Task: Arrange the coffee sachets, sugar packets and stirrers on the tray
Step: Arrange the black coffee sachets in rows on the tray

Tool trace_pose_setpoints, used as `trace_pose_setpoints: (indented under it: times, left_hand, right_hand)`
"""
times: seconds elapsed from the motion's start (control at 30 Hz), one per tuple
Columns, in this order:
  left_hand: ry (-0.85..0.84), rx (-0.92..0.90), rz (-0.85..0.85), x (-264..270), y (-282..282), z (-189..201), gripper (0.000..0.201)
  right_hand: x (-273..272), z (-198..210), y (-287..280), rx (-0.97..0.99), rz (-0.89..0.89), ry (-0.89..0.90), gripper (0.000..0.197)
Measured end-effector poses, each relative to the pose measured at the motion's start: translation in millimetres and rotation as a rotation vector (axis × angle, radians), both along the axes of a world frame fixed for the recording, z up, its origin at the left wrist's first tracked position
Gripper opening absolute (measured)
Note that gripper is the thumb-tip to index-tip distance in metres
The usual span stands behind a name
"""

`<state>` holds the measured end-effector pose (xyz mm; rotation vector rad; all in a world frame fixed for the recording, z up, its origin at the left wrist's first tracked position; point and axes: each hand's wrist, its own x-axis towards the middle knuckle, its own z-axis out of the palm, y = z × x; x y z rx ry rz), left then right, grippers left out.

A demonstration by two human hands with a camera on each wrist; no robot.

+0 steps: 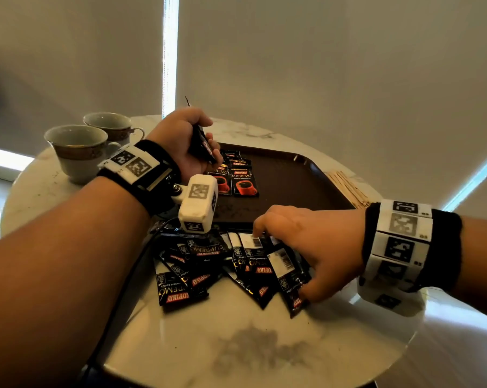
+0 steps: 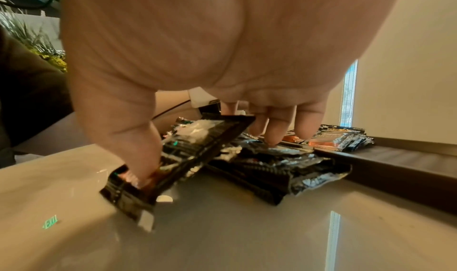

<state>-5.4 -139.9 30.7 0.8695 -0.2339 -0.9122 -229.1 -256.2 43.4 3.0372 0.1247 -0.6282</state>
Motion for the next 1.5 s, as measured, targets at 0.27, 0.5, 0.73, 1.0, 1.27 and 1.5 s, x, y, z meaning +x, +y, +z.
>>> trace_pose_setpoints:
  times: [0.27,0.5,0.73,1.0,1.27,1.5]
  left_hand:
    - [-0.008,-0.005,0.003,3.7,-1.0,-2.3,0.009]
    - [-0.01,-0.002,-0.002,3.8,-1.2,-1.4,0.012]
    - [-0.002,-0.001,-0.01,4.5,-0.5,-1.6,0.009]
    - [0.001,0.003,-0.003,5.3,0.5,-2.1,0.014]
    - [0.004,0.02,0.005,5.9,0.8,-2.3,0.014]
    - [-0.04,0.06,0.016,1.9,-1.6,-1.3,0.018]
  right_hand:
    - [-3.8,-1.3,-2.7,-0.061,0.051,0.079,0.128]
    - [-11.3,-9.2,0.1,-0.094,0.17,-0.024,0.104]
    - [-10.1,-10.8,2.5,-0.087,0.164,-0.134,0.083]
    - [-6.7,-13.1,1.3,-0.081,0.07,-0.108,0.063]
    - [10.3,4.4,3.7,-0.076,-0.062,-0.097,0.1]
    - [16.7,-5.1,15.5,-0.136,-0.045,-0.066,0.139]
